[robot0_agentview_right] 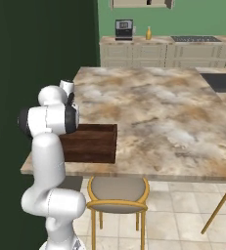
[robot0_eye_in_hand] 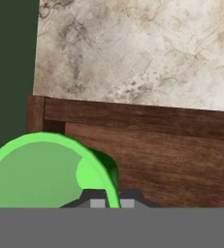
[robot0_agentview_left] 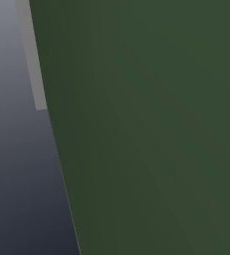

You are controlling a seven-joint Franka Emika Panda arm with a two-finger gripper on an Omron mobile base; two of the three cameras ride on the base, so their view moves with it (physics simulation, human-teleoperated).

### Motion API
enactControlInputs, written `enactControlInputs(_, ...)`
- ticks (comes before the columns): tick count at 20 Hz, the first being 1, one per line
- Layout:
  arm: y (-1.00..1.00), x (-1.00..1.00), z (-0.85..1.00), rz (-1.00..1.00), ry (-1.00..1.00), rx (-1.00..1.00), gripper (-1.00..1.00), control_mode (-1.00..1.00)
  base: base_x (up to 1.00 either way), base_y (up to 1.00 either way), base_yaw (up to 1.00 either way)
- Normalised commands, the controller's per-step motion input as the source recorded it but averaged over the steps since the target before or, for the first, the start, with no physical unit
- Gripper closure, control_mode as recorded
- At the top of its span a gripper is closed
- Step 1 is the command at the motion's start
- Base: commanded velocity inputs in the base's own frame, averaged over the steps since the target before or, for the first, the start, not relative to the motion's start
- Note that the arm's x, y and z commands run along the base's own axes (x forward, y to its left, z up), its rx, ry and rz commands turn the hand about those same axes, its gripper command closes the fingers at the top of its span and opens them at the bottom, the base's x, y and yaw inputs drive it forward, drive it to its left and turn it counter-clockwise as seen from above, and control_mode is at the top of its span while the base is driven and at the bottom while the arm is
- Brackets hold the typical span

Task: There is a tray on the dining counter. Grab the cup, mug, and pitcher and place them on the tray. The pitcher may be placed next to the tray if it cannot fit the tray.

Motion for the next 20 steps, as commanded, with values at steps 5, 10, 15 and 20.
enactControlInputs(5, 0.0, 0.0, 0.0, 0.0, 0.0, 0.0, 1.0, -1.0, 0.0, 0.0, 0.0)
enactControlInputs(10, 0.0, 0.0, 0.0, 0.0, 0.0, 0.0, 1.0, -1.0, 0.0, 0.0, 0.0)
enactControlInputs(15, 0.0, 0.0, 0.0, 0.0, 0.0, 0.0, -1.0, -1.0, 0.0, 0.0, 0.0)
enactControlInputs(20, 0.0, 0.0, 0.0, 0.0, 0.0, 0.0, -1.0, -1.0, 0.0, 0.0, 0.0)
